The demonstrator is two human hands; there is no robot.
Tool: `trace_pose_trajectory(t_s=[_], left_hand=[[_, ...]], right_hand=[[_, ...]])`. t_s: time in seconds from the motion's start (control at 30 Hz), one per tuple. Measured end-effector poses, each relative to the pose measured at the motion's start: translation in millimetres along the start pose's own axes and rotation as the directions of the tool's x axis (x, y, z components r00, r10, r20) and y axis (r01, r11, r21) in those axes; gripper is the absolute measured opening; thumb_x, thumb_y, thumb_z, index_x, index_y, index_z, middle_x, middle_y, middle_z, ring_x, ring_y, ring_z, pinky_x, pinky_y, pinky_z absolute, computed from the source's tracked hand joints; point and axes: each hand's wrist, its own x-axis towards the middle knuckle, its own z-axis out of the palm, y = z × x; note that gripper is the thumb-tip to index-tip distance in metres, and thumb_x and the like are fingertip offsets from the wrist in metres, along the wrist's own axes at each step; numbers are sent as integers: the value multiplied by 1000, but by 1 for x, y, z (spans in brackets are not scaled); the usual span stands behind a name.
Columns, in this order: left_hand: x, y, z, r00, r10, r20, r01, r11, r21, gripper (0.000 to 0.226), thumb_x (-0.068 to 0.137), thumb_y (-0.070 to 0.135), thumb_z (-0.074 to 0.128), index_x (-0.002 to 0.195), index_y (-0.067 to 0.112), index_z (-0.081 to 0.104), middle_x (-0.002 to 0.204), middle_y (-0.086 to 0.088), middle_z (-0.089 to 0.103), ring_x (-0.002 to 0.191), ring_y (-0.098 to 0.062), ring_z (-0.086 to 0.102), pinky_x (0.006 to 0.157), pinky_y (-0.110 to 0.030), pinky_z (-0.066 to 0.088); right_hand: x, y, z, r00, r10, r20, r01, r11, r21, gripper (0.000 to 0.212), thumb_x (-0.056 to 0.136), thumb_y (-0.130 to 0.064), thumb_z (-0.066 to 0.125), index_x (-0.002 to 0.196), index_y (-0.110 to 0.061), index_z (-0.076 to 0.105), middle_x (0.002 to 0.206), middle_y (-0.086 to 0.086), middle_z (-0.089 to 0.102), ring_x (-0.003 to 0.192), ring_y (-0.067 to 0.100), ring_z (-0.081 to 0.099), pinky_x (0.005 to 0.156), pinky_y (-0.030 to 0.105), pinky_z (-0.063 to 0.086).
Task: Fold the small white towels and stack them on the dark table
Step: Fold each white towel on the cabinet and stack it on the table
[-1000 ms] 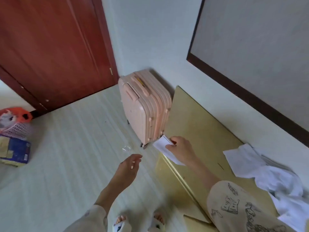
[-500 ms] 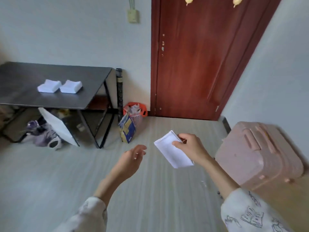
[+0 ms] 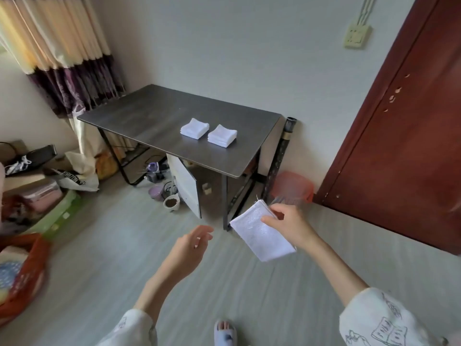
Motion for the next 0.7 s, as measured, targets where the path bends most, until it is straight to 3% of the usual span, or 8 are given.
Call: trace_pose_trajectory(t_s=[0.07,0.27,0.43,0.5,0.63,0.7], left_hand=[[37,-17,-20,999,-33,-10,33,999,0,24,97,18,40,111,23,58,95,7,65,90,-14,64,79,-25,50],[147,-49,-90,998,-48,-45,49,998,27,20,96,19,42,103,32,56,95,9,64,91,-13,64,82,-27,49],[233,-77,-138,986,23,-167,-10,997,74,22,93,19,51,113,22,60,103,10,61,96,-8,57,76,-12,37],[270,-84,-155,977,82,-199,-69,995,70,29,91,24,55,120,20,56,105,8,57,95,-10,54,78,-13,34],[354,-100,-201,996,88,20,-84,986,-143,58,77,59,54,128,31,46,120,15,55,111,1,52,94,-21,40],[393,-112,-222,983,91,157,-63,983,-174,45,78,56,57,117,34,52,111,15,62,105,2,57,92,-24,44]], right_hand=[[48,-12,15,999,-28,30,29,999,-28,18,84,-21,64,69,-13,57,59,-8,44,57,8,38,56,23,28],[186,-59,52,985,-95,142,105,992,-68,11,84,-21,63,78,-11,64,73,3,59,68,12,47,60,24,35],[281,-100,81,968,-110,225,122,992,-36,18,84,-24,64,84,-6,66,76,2,60,69,10,47,63,23,37],[316,-115,94,954,-119,276,129,991,-20,18,83,-25,65,84,-7,67,77,3,62,69,8,49,64,23,38],[386,-149,125,923,-135,361,151,988,-15,22,84,-26,65,86,-5,66,72,3,56,67,7,48,64,22,37],[421,-165,143,921,-129,367,147,989,-22,22,84,-27,65,84,-5,65,68,-2,53,62,3,46,61,17,36]])
